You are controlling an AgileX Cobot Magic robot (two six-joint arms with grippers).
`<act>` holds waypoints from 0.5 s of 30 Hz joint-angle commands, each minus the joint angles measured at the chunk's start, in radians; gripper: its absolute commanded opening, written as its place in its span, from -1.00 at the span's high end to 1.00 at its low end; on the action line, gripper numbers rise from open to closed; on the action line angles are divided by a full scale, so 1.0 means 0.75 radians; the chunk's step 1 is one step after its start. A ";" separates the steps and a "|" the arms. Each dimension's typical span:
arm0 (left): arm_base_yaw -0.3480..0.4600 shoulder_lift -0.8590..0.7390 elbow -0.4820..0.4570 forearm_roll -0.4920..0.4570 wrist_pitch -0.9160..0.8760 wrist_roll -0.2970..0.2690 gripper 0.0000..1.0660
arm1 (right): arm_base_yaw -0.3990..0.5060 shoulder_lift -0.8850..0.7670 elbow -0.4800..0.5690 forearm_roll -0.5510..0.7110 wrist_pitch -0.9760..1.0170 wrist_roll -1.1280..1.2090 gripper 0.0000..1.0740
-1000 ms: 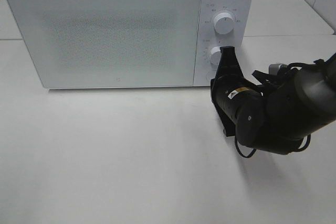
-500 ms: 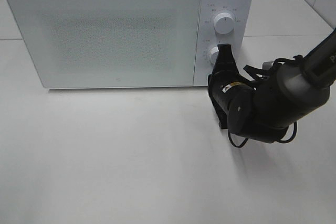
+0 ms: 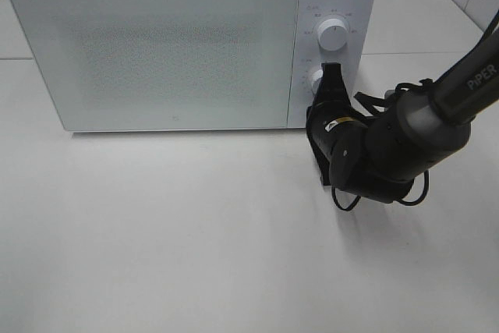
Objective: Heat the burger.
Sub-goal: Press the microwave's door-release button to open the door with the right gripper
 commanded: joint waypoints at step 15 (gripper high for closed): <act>0.000 -0.027 0.003 -0.099 0.003 -0.001 -0.88 | -0.036 0.033 -0.113 0.025 -0.087 -0.037 1.00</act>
